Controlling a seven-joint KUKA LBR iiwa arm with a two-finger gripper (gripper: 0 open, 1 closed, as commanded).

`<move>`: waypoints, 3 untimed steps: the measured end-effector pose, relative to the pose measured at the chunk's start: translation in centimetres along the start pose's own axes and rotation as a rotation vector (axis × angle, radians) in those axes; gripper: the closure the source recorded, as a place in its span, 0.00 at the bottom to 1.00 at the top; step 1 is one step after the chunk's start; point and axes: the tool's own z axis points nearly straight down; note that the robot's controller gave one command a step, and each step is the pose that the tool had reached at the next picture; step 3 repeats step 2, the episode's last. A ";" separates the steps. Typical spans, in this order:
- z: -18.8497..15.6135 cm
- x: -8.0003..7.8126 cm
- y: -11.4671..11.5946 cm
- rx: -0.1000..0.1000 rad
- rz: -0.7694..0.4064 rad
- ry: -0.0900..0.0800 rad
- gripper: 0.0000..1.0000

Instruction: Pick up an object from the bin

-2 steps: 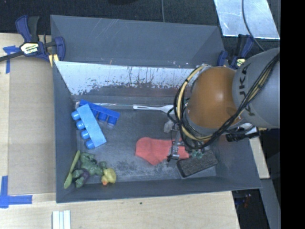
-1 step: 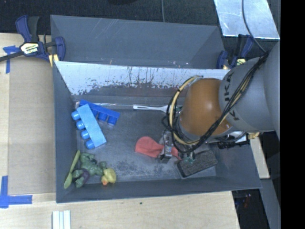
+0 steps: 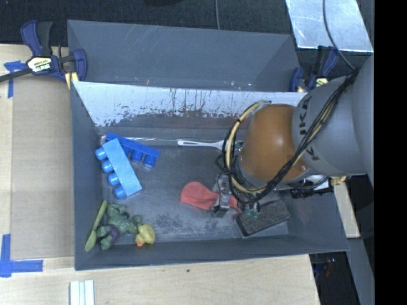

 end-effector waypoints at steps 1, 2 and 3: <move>-4.1 0.3 -0.3 0.002 -0.013 0.009 1.00; -11.0 -0.4 -0.3 0.001 -0.021 0.005 1.00; -11.0 -0.4 -0.3 0.001 -0.021 0.005 1.00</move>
Offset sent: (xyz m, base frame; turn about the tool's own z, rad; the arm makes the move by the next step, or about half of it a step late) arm 0.0096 -0.0058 0.2077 -0.0362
